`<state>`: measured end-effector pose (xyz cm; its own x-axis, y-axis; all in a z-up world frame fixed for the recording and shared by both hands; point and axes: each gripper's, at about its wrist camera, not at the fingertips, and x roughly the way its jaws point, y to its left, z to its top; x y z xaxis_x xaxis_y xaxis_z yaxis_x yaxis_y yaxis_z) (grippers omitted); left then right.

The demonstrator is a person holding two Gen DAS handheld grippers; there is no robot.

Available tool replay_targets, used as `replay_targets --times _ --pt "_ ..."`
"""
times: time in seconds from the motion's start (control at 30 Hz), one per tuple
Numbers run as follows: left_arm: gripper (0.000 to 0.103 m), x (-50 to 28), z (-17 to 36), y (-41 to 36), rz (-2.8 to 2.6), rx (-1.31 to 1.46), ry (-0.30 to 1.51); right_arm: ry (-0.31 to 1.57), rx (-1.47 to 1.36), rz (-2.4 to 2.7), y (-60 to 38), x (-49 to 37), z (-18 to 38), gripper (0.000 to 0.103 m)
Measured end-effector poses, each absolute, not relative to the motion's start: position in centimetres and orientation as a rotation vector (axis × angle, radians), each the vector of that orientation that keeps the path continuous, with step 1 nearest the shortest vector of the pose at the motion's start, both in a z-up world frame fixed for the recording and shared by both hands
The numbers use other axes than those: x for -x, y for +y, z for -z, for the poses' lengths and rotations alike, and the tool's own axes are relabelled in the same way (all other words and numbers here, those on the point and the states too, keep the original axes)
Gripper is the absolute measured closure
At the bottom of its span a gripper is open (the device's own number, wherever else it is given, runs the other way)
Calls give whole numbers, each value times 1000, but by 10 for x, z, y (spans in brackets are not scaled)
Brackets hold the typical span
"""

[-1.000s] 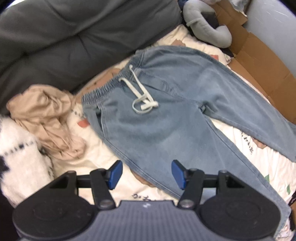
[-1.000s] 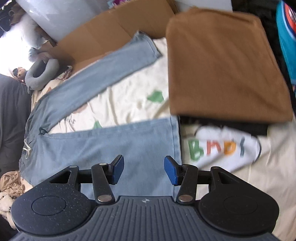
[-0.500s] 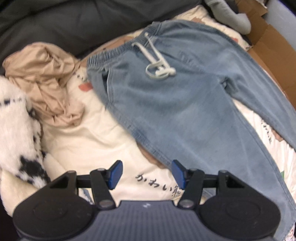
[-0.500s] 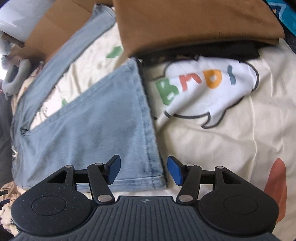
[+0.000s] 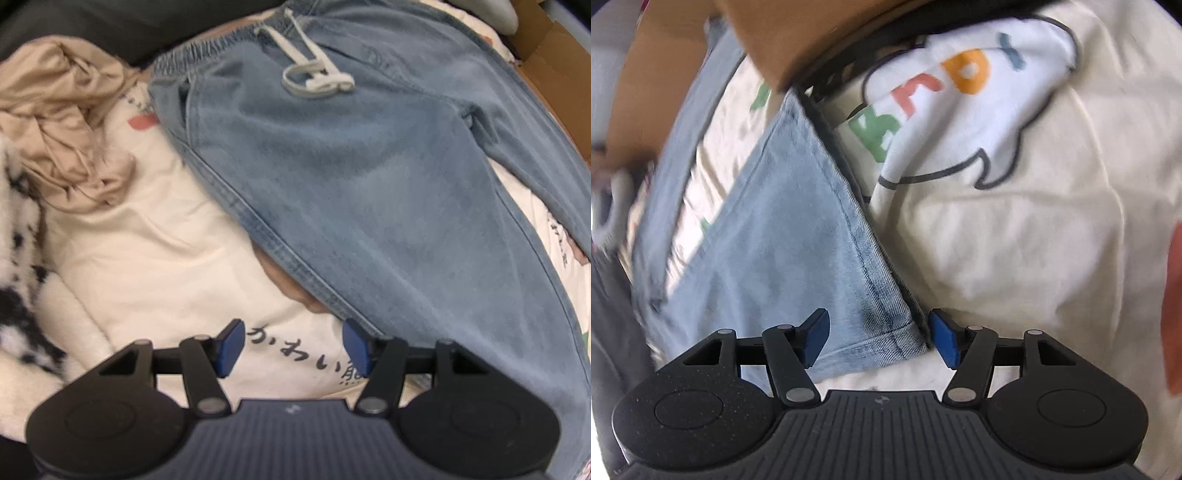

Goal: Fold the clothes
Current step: 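Grasp the jeans leg hem with the right gripper and lift it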

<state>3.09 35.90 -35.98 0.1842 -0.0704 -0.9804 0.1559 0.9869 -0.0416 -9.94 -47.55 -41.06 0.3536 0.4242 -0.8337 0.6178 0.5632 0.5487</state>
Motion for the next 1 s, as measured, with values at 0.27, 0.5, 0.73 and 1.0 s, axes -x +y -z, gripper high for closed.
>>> replay_targets --times 0.27,0.5,0.73,1.0 --pt "42 -36 393 360 102 12 1386 1226 -1139 144 -457 100 374 37" --pt "42 -45 401 375 100 63 1360 1305 -1007 132 -439 85 391 37" --pt "42 -50 406 396 104 157 1329 1317 -972 147 -439 77 408 57" --pt "42 -44 400 407 89 251 1292 1345 -873 142 -438 73 388 94"
